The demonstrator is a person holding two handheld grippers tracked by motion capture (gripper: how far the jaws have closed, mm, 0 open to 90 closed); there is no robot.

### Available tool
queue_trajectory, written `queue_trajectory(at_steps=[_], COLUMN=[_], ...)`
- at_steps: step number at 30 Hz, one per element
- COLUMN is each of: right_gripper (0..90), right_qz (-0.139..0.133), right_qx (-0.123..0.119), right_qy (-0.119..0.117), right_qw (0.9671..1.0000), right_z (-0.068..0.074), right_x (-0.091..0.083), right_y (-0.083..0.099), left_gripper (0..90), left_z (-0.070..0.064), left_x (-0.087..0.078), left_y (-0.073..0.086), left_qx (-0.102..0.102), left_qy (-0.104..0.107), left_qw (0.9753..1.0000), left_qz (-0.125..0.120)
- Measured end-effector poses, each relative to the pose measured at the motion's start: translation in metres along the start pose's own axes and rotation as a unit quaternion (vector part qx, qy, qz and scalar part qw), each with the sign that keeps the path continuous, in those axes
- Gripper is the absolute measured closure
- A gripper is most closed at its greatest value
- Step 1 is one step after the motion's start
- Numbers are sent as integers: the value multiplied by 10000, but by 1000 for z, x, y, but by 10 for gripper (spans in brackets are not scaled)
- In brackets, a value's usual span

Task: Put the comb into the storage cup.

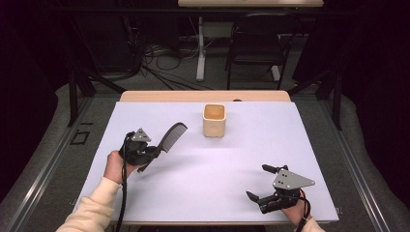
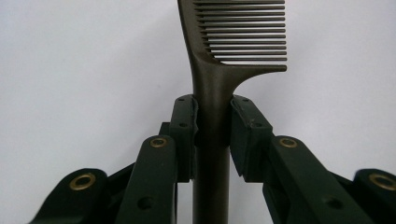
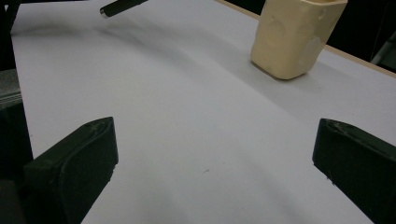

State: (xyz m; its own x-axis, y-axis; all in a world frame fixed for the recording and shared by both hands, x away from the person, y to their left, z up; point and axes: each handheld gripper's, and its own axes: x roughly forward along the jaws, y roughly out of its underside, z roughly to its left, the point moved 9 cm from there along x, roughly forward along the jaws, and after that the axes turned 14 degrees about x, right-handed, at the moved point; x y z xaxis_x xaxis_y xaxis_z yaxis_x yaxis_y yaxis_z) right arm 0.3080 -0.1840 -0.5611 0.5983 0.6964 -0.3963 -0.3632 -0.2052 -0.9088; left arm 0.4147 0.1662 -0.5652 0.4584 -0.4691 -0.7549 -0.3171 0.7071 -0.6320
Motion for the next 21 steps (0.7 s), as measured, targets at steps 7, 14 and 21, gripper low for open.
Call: queue_trajectory(at_steps=[7, 14, 21], right_gripper=[0, 0, 0], right_qz=[7, 9, 18], right_qx=[2, 10, 17], right_qy=[-7, -13, -11], right_qw=[10000, 10000, 10000], right_z=[0, 0, -1], right_x=[0, 0, 0], right_y=[0, 0, 1], left_gripper=[721, 721, 721], left_z=[2, 3, 4], left_x=[1, 4, 4], left_y=[0, 1, -2], left_qx=[-96, -137, -157], left_qy=[-132, -180, -252], left_qw=[9997, 9994, 9988], left_qz=[-199, -278, -381])
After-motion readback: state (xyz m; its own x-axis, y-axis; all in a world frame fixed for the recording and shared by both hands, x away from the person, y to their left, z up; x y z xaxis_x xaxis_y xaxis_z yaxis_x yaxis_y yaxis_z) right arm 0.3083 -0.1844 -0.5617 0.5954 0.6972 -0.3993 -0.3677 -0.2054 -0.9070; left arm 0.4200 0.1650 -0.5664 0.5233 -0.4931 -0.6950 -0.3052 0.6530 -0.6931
